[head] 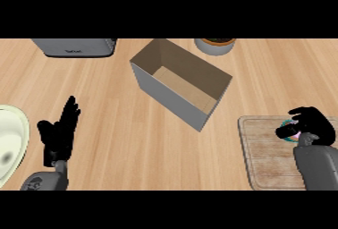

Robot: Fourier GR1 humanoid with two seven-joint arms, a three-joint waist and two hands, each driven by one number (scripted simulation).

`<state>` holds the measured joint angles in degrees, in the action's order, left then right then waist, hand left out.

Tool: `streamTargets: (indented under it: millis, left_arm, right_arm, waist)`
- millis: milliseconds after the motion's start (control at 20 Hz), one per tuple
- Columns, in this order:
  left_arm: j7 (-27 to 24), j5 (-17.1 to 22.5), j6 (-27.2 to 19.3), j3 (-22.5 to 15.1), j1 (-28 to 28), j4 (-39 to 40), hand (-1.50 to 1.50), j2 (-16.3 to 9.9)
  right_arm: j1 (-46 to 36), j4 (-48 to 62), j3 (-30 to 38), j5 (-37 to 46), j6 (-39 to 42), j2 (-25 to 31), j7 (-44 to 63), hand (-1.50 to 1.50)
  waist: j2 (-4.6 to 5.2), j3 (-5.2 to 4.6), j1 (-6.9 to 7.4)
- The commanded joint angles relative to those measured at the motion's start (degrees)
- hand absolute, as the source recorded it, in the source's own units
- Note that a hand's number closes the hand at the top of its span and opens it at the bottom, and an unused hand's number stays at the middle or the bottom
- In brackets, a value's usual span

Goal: Pick the cupcake from the cutting board and place it in the cardboard box

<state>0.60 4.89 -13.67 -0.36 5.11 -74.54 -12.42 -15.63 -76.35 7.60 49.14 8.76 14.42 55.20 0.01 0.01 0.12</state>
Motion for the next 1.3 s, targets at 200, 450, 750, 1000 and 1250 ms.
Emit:
streamTargets:
  millis: [200, 450, 750, 1000, 1250]
  left_arm:
    - [-1.4, -2.1, 0.2, 0.1, -2.5, -0.4, 0.0, 2.3]
    - [1.2, -2.2, 0.6, -1.2, 1.8, -0.7, 0.0, 2.1]
    - [2.6, -3.1, 3.0, -4.4, 5.3, -0.1, 0.0, 2.7]
    - [2.5, -3.8, 1.9, -4.6, 6.1, 0.7, 0.0, 3.7]
    - [2.7, -3.6, 1.5, -3.3, 7.0, 2.8, 0.0, 3.3]
  right_arm:
    - [-1.0, 0.9, -1.8, 5.1, -4.7, 0.8, -2.5, 1.5]
    - [-5.4, -0.5, -20.7, 11.1, -4.3, -13.8, 0.5, 1.5]
    - [-13.0, 2.5, -40.6, 5.6, -4.7, -14.3, 5.3, 1.5]
    - [-20.0, 0.5, -52.6, 2.8, -8.4, -14.3, 15.1, 1.5]
    - [-28.9, -4.3, -58.0, 0.1, -8.4, -14.4, 22.4, 1.5]
  waist:
    - [-0.02, -0.02, 0.01]
    - [-0.02, -0.2, 3.48]
    - [0.99, -0.04, 10.81]
    - [0.47, -0.11, 9.5]
    - [-0.1, -0.23, 7.26]
